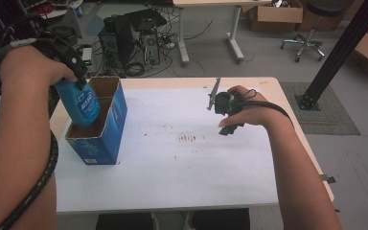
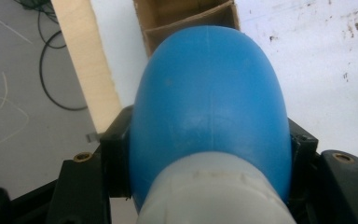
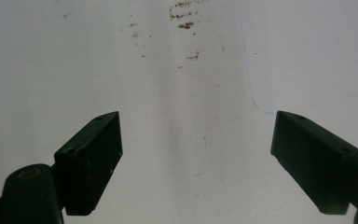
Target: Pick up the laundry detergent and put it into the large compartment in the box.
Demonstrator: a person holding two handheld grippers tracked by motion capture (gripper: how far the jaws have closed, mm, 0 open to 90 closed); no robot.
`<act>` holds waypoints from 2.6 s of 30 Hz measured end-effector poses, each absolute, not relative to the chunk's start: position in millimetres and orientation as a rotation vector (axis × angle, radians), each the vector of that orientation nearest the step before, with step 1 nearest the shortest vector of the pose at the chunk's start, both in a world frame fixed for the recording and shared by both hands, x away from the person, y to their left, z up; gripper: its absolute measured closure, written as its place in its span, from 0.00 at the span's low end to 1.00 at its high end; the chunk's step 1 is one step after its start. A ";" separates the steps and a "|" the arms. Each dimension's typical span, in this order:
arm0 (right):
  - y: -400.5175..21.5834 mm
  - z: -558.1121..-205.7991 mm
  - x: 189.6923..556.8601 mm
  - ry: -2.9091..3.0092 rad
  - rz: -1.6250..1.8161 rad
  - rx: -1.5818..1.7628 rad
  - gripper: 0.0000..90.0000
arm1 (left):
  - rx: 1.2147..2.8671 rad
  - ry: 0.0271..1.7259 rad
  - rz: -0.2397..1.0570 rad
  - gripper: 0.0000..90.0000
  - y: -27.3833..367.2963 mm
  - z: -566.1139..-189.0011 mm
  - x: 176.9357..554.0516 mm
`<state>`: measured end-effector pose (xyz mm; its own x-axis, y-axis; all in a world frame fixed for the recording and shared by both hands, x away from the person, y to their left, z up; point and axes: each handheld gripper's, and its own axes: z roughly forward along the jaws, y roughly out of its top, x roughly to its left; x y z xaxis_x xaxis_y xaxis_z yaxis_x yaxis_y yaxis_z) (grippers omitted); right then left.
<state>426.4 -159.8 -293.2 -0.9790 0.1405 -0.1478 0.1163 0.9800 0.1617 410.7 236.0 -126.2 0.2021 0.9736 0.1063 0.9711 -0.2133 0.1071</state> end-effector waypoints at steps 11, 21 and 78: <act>-162.2 -292.6 425.0 2.961 0.234 0.199 0.18 | 2.449 1.947 0.220 0.42 236.1 -155.4 414.4; -163.0 -296.4 425.8 2.968 0.238 0.199 0.18 | 2.456 1.949 0.183 0.42 239.4 -185.7 416.8; -159.6 -302.7 423.9 2.990 0.203 0.207 0.18 | 2.472 1.961 0.130 0.42 240.5 -286.2 422.9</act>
